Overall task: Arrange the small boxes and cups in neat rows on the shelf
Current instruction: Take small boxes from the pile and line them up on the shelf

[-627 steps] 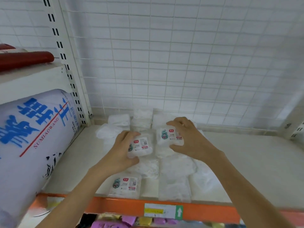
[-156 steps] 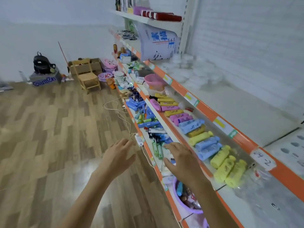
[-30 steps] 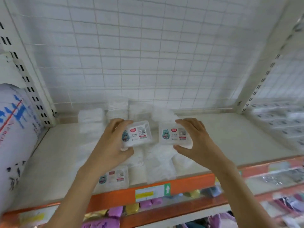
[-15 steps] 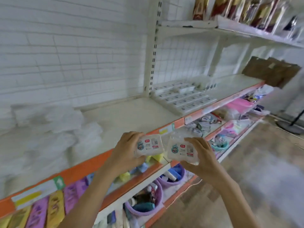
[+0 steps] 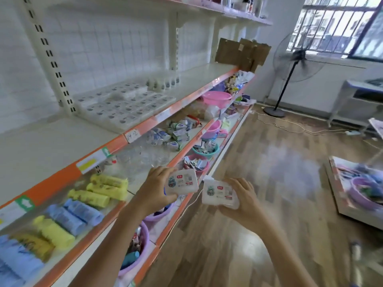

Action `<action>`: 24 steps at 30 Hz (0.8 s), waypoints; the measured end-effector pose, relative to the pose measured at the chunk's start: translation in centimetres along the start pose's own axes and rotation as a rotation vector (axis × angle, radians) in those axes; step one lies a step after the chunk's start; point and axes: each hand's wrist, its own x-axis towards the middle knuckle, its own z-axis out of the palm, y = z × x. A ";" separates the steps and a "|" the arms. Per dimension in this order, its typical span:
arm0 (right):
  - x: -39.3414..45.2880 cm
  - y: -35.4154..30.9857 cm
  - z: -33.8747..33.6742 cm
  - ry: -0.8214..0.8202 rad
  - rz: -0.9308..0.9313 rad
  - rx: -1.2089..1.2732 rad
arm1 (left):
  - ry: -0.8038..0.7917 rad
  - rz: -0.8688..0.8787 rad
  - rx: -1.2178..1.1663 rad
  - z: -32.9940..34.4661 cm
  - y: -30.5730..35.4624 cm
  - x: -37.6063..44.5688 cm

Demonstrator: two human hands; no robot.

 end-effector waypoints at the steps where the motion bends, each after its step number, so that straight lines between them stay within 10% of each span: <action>1: 0.2 0.9 -0.2 0.009 0.023 -0.002 | -0.022 0.012 -0.003 0.8 0.1 1.0; 24: 34.6 8.5 2.2 -0.102 -0.082 0.040 | 0.203 -0.145 -0.098 -3.9 -12.4 28.3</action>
